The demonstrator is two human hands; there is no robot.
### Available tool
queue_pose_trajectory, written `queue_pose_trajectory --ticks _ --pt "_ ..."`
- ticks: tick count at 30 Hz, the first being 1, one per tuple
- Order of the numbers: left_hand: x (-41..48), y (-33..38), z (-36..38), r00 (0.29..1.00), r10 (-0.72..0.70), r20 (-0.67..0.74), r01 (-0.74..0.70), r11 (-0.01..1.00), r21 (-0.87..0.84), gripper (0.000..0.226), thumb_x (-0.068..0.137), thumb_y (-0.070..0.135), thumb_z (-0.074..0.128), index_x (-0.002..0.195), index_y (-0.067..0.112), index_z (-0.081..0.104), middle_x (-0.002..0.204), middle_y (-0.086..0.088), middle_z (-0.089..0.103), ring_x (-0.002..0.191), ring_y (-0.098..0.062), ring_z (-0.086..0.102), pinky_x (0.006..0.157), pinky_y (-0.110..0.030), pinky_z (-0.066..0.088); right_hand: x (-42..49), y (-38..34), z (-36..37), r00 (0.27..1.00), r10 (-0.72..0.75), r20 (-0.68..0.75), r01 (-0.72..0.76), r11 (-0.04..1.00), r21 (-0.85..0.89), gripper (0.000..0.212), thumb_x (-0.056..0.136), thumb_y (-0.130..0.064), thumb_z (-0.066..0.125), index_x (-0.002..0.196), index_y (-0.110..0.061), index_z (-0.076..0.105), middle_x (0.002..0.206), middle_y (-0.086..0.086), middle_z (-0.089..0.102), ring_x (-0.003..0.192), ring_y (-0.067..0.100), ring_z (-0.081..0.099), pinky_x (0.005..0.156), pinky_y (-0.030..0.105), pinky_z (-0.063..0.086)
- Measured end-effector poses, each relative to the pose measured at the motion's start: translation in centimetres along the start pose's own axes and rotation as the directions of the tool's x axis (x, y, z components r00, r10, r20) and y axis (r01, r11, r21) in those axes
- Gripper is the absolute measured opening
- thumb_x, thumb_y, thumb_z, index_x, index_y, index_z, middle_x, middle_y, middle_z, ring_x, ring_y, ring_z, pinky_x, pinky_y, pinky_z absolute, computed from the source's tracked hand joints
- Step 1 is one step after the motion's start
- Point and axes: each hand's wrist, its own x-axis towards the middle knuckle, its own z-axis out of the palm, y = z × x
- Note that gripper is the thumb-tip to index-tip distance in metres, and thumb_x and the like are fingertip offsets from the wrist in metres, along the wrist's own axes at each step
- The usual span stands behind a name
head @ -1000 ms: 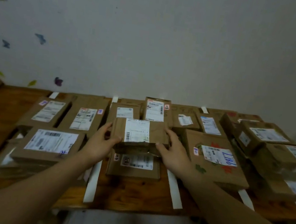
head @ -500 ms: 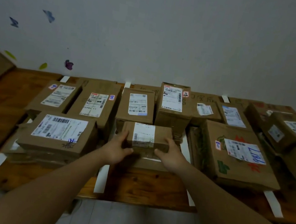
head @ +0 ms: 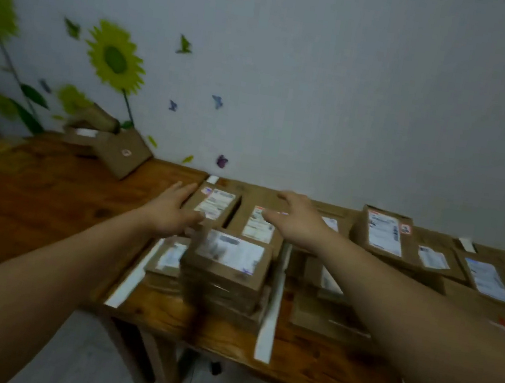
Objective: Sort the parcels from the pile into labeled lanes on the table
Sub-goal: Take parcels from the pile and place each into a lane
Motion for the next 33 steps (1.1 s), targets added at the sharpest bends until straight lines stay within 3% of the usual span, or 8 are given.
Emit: queue_pose_trajectory --ticks 7,15,23,27,30,33 --pt "-1.5 -15.6 -14.2 0.967 -0.215 -0.135 0.211 0.977 -0.040 0.077 0.088 0.044 0.059 0.150 0.025 0.017 0.159 -0.005 0.004 0.146 -0.024 0.006 0.116 -0.036 0.014 6.9 -16.5 9.5 0.991 -0.111 0.080 0.107 0.993 0.049 0.073 0.090 -0.047 0.058 0.150 -0.017 0.029 0.156 0.008 0.026 0.140 0.026 0.033 0.109 0.031 0.029" --pt "-0.8 -27.7 -25.1 0.921 -0.340 -0.189 0.309 0.934 -0.178 0.073 0.090 0.043 0.057 0.150 0.029 0.018 0.159 -0.003 0.008 0.145 -0.026 0.014 0.113 -0.040 0.023 14.4 -30.0 18.4 0.967 -0.201 0.156 0.201 0.979 0.021 0.072 0.090 -0.049 0.058 0.149 -0.019 0.029 0.152 0.010 0.031 0.136 0.028 0.036 0.106 0.034 0.033" --pt "8.1 -35.0 -27.8 0.923 -0.372 -0.102 0.339 0.908 -0.246 0.072 0.090 0.041 0.058 0.150 0.030 0.019 0.158 -0.004 0.014 0.143 -0.027 0.021 0.113 -0.042 0.026 25.4 -33.8 25.9 0.965 -0.177 0.194 0.180 0.984 0.003 0.075 0.087 -0.049 0.062 0.149 -0.020 0.029 0.149 0.009 0.034 0.132 0.027 0.040 0.105 0.034 0.035" --pt "15.2 -37.4 -28.6 0.924 -0.379 -0.055 0.352 0.898 -0.266 0.069 0.091 0.039 0.056 0.149 0.031 0.020 0.156 -0.005 0.022 0.139 -0.029 0.030 0.112 -0.043 0.030 32.3 -34.3 29.2 0.971 -0.108 0.213 0.103 0.994 0.037 0.075 0.087 -0.047 0.063 0.149 -0.021 0.029 0.150 0.009 0.035 0.131 0.026 0.041 0.106 0.033 0.037" --pt "19.6 -39.0 -28.2 0.927 -0.376 -0.006 0.361 0.894 -0.264 0.066 0.092 0.038 0.055 0.149 0.031 0.021 0.156 -0.006 0.022 0.140 -0.028 0.026 0.110 -0.041 0.028 36.5 -34.4 31.4 0.972 -0.076 0.222 0.060 0.995 0.076 0.070 0.089 -0.042 0.063 0.147 -0.019 0.033 0.145 0.008 0.042 0.125 0.024 0.047 0.094 0.026 0.040" --pt "24.3 -41.2 -27.4 0.924 -0.374 0.080 0.382 0.889 -0.252 0.068 0.091 0.040 0.056 0.149 0.030 0.021 0.156 -0.006 0.022 0.141 -0.028 0.026 0.110 -0.041 0.028 39.2 -34.2 33.6 0.967 0.016 0.253 -0.041 0.995 0.095 0.069 0.091 -0.040 0.062 0.149 -0.024 0.029 0.144 0.003 0.044 0.122 0.020 0.049 0.093 0.027 0.041"
